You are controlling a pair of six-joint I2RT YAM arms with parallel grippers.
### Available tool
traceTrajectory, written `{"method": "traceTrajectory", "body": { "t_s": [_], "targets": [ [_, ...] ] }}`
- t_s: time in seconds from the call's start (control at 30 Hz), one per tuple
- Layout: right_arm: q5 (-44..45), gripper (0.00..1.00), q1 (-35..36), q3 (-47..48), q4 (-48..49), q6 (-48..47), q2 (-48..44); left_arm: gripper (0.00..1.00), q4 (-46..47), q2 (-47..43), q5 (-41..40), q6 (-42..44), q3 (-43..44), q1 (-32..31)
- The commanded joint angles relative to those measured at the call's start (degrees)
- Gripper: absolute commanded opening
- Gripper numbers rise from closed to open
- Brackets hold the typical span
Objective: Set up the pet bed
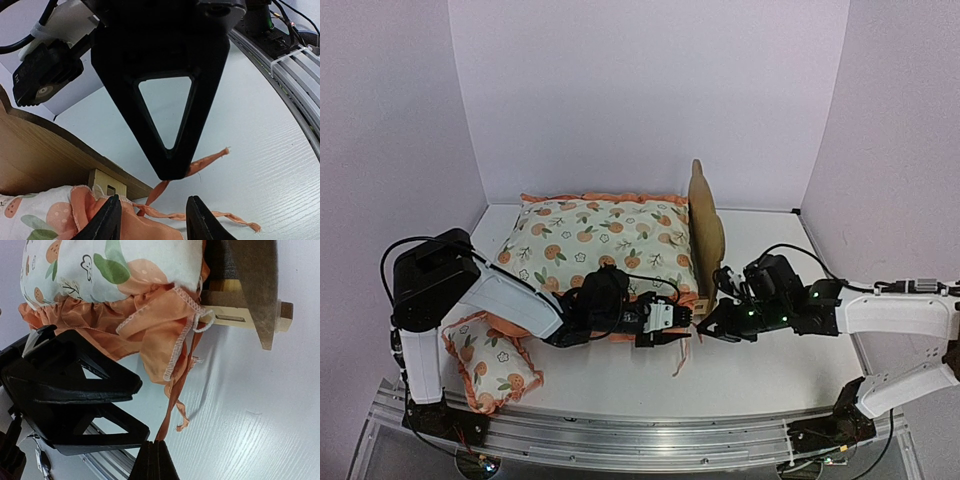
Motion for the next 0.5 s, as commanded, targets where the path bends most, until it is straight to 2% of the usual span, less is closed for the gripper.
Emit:
{"method": "traceTrajectory", "body": {
  "t_s": [0.0,0.13,0.23,0.33,0.4,0.47],
  "targets": [
    [-1.9,0.00,-0.3,3.0,-0.6,-0.7,0.1,0.45,2.8,1.9,1.0,1.2,3.9,-0.3],
    [-2.5,0.00,-0.4,4.0,-0.6,-0.9,0.8,0.41,2.2,3.7,1.0,0.2,5.7,-0.5],
    [-2.7,0.00,-0.4,4.5,-0.6,-1.1,1.3,0.32,1.8,4.6,0.5,-0.1,6.6,-0.5],
    [-3.0,0.00,-0.6,4.8,-0.6,-1.2,1.5,0.19,1.5,4.6,-0.1,-0.4,6.7,-0.5],
    [-3.3,0.00,-0.6,5.0,-0.6,-1.2,1.9,0.06,2.0,4.5,-0.8,-0.9,6.5,-0.5],
    [-3.2,0.00,-0.7,5.0,-0.6,-1.1,2.0,0.00,2.6,4.4,-1.7,-1.5,6.4,-0.5]
  ]
}}
